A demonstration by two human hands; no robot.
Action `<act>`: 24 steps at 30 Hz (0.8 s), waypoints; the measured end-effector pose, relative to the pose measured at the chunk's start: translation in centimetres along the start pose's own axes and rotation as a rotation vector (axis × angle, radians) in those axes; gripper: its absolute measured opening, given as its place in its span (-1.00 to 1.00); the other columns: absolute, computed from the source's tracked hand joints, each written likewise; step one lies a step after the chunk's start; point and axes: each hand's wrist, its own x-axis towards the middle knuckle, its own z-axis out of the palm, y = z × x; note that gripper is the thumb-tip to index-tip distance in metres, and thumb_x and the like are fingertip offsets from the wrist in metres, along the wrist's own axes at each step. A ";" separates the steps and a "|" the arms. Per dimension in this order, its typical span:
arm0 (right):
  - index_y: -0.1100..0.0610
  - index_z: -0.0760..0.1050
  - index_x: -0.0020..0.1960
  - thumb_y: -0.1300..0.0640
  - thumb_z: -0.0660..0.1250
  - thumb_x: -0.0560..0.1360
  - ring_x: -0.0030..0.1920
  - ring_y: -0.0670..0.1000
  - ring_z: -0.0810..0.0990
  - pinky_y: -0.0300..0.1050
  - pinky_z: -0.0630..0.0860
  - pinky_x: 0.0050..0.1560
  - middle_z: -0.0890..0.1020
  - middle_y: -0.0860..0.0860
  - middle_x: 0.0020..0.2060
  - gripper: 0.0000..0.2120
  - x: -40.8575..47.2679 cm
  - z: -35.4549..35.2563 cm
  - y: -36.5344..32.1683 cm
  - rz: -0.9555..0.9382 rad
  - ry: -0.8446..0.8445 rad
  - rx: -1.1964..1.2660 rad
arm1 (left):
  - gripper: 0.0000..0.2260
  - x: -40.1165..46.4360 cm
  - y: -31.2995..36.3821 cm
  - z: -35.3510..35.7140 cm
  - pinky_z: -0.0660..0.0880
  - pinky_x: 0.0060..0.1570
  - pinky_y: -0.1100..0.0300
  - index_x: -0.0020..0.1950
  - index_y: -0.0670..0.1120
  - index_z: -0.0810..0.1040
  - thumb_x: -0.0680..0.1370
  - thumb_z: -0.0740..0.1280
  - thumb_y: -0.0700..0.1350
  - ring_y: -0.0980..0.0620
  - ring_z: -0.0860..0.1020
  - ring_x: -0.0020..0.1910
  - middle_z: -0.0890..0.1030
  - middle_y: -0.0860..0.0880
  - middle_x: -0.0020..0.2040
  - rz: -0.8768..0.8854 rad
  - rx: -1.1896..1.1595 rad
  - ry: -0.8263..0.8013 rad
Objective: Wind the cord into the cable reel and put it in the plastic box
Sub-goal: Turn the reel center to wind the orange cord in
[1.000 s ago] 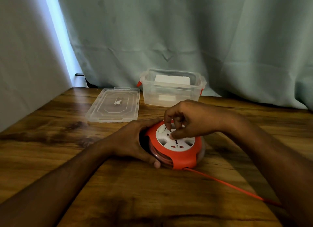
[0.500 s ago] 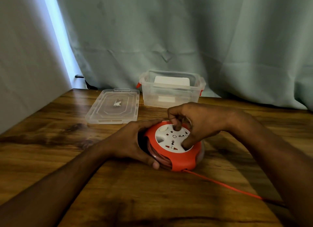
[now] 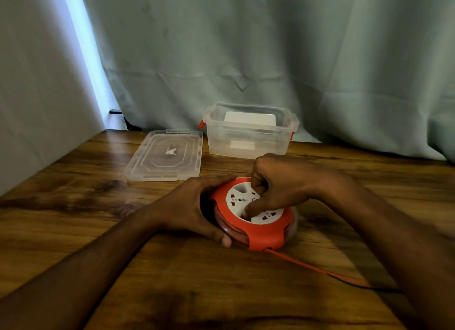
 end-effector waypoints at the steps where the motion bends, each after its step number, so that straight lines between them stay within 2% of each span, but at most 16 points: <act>1: 0.00 0.52 -0.35 -0.28 0.51 0.37 -0.34 -0.19 0.68 -0.36 0.53 -0.42 0.67 -0.15 -0.39 -0.60 0.1 0.2 -0.2 0.008 0.017 -0.014 | 0.10 0.0 -0.1 0.0 0.43 0.38 0.29 0.61 0.11 0.24 0.16 0.69 0.19 0.28 0.46 0.40 0.46 0.28 0.45 0.001 0.000 0.000; 3: -0.02 0.48 -0.32 -0.32 0.45 0.39 -0.27 -0.14 0.72 -0.22 0.66 -0.32 0.73 -0.11 -0.20 -0.60 0.5 0.8 -0.5 0.035 0.057 -0.038 | 0.10 0.0 -0.1 0.0 0.43 0.38 0.30 0.61 0.14 0.22 0.17 0.69 0.20 0.29 0.46 0.40 0.46 0.31 0.44 -0.006 0.002 0.004; 5: -0.02 0.57 -0.22 -0.33 0.39 0.45 -0.29 -0.13 0.72 -0.25 0.66 -0.34 0.75 -0.02 -0.09 -0.63 0.9 1.4 -0.7 0.046 0.093 -0.060 | 0.11 0.0 -0.2 0.0 0.43 0.39 0.27 0.62 0.11 0.22 0.17 0.70 0.19 0.29 0.46 0.40 0.46 0.30 0.44 -0.012 0.002 0.009; 7: 0.02 0.67 -0.03 -0.30 0.37 0.49 -0.33 -0.16 0.70 -0.34 0.60 -0.41 0.75 -0.02 -0.09 -0.60 1.3 1.7 -0.9 0.045 0.116 -0.060 | 0.12 0.1 -0.2 0.0 0.44 0.41 0.19 0.62 0.09 0.22 0.17 0.71 0.18 0.27 0.46 0.40 0.47 0.26 0.46 -0.020 0.000 0.014; 8: 0.02 0.68 0.01 -0.30 0.36 0.50 -0.34 -0.17 0.69 -0.34 0.59 -0.42 0.75 -0.03 -0.11 -0.60 1.3 1.6 -1.0 0.041 0.118 -0.054 | 0.12 0.1 -0.2 0.0 0.45 0.41 0.16 0.63 0.09 0.22 0.17 0.71 0.18 0.26 0.47 0.40 0.47 0.25 0.46 -0.023 0.000 0.015; 10: -0.03 0.68 -0.06 -0.28 0.39 0.49 -0.32 -0.19 0.65 -0.25 0.63 -0.37 0.71 -0.08 -0.16 -0.68 1.0 1.2 -0.8 0.008 0.134 -0.068 | 0.12 0.1 -0.2 0.0 0.46 0.41 0.12 0.62 0.09 0.22 0.17 0.70 0.19 0.25 0.47 0.40 0.47 0.24 0.46 -0.031 0.004 0.018; 11: -0.06 0.65 -0.11 -0.25 0.43 0.47 -0.29 -0.19 0.62 -0.22 0.60 -0.34 0.67 -0.12 -0.20 -0.74 0.8 0.8 -0.6 -0.011 0.142 -0.071 | 0.13 0.1 -0.2 0.0 0.46 0.41 0.12 0.62 0.10 0.21 0.17 0.70 0.21 0.25 0.47 0.40 0.47 0.24 0.46 -0.037 0.002 0.018; 13: -0.11 0.60 -0.07 -0.12 0.52 0.44 -0.23 -0.21 0.58 -0.28 0.45 -0.30 0.64 -0.17 -0.21 -0.84 0.2 -0.4 0.1 -0.049 0.106 -0.008 | 0.15 0.1 -0.2 0.0 0.45 0.42 0.13 0.63 0.13 0.19 0.15 0.69 0.24 0.26 0.45 0.41 0.45 0.24 0.47 -0.050 0.009 0.018; 16: -0.17 0.57 0.09 0.06 0.60 0.38 -0.09 -0.31 0.59 -0.42 0.44 -0.25 0.68 -0.21 -0.06 -0.65 -0.6 -1.7 1.1 -0.069 -0.024 0.112 | 0.14 0.1 -0.4 0.0 0.43 0.40 0.25 0.62 0.15 0.20 0.15 0.71 0.20 0.31 0.44 0.40 0.45 0.28 0.46 -0.052 0.014 0.017; 18: -0.17 0.56 0.14 0.07 0.63 0.35 -0.09 -0.33 0.60 -0.47 0.47 -0.26 0.67 -0.22 -0.02 -0.56 -0.8 -2.0 1.6 -0.058 -0.058 0.164 | 0.11 0.1 -0.5 0.1 0.43 0.36 0.33 0.60 0.15 0.22 0.16 0.72 0.16 0.33 0.46 0.38 0.47 0.31 0.42 -0.044 0.005 0.019; 21: -0.16 0.55 0.18 0.03 0.65 0.33 -0.06 -0.40 0.56 -0.57 0.42 -0.25 0.67 -0.23 0.01 -0.51 -0.7 -2.0 1.9 -0.058 -0.056 0.145 | 0.12 0.1 -0.5 0.1 0.41 0.35 0.36 0.61 0.15 0.22 0.15 0.71 0.20 0.32 0.45 0.39 0.46 0.32 0.44 -0.037 0.006 0.019; 24: -0.13 0.56 0.20 0.04 0.64 0.34 -0.14 -0.54 0.49 -0.65 0.33 -0.27 0.64 -0.24 0.03 -0.52 -0.6 -1.8 2.1 -0.090 -0.038 0.115 | 0.16 0.1 -0.5 0.1 0.41 0.38 0.34 0.63 0.14 0.19 0.13 0.69 0.26 0.32 0.42 0.41 0.44 0.27 0.47 -0.052 0.019 0.010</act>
